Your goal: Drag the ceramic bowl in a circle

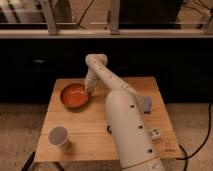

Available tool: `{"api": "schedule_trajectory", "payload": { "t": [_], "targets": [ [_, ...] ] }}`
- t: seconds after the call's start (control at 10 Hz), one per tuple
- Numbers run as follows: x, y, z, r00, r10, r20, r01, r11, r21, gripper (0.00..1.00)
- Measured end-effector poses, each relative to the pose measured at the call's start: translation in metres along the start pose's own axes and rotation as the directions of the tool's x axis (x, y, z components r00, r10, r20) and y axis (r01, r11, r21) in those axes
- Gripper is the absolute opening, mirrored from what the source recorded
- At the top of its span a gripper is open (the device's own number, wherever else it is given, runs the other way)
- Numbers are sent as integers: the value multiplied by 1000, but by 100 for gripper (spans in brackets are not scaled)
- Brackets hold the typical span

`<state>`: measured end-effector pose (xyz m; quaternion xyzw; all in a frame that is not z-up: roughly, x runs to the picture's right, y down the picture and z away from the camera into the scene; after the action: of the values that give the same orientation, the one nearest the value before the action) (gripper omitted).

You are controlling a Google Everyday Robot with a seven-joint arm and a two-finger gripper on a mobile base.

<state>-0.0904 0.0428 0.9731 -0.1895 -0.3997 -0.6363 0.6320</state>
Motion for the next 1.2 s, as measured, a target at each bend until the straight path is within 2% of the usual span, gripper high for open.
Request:
{"api": "schedule_trajectory", "payload": {
  "t": [0.6, 0.9, 1.0, 1.2],
  "targets": [
    [-20, 55, -18, 1000, 15, -22, -14, 999, 33, 0],
    [-51, 95, -33, 998, -38, -41, 39, 999, 26, 0],
    [-70, 112, -36, 996, -71, -47, 72, 997, 21, 0],
    [-102, 124, -34, 992, -116, -48, 118, 993, 20, 0]
  ]
}}
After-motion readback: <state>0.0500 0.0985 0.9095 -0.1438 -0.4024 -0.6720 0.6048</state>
